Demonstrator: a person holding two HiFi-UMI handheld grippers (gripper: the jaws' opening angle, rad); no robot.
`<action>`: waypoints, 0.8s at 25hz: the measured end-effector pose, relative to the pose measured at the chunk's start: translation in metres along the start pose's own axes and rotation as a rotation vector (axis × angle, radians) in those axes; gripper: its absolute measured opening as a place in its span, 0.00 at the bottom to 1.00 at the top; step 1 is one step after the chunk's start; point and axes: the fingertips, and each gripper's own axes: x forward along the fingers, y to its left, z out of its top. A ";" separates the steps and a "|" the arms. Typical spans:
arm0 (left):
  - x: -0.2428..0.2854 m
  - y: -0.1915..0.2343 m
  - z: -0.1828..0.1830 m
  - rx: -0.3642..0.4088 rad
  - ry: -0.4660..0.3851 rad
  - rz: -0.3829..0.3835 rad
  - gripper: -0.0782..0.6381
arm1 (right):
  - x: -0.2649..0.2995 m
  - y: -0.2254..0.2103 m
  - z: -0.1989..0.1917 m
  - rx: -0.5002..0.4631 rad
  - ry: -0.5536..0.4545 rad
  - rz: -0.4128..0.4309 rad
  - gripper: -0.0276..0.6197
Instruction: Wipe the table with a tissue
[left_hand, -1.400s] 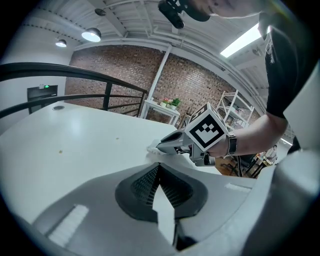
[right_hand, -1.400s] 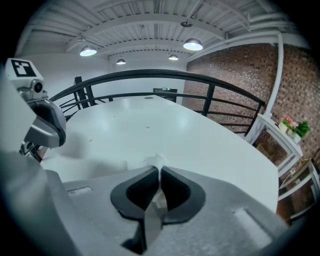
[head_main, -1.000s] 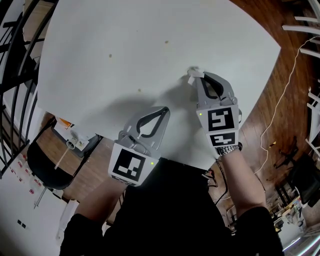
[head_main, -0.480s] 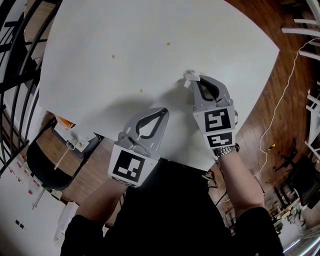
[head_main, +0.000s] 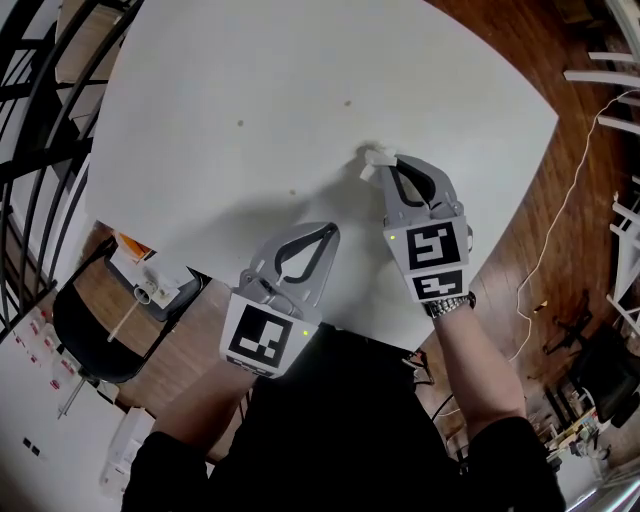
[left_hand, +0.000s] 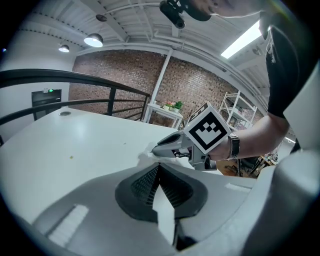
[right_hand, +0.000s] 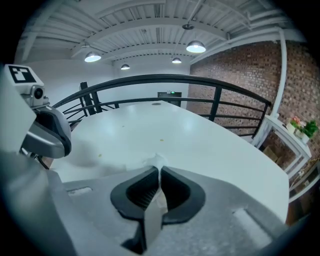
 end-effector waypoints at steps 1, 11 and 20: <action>-0.001 0.002 0.000 -0.005 -0.002 0.004 0.12 | 0.001 -0.001 0.003 -0.001 -0.003 -0.001 0.05; -0.008 0.014 -0.002 -0.012 -0.006 0.019 0.12 | 0.019 -0.004 0.027 -0.010 -0.028 -0.011 0.05; -0.012 0.026 0.000 -0.013 -0.005 0.036 0.12 | 0.036 -0.010 0.044 -0.025 -0.040 -0.011 0.05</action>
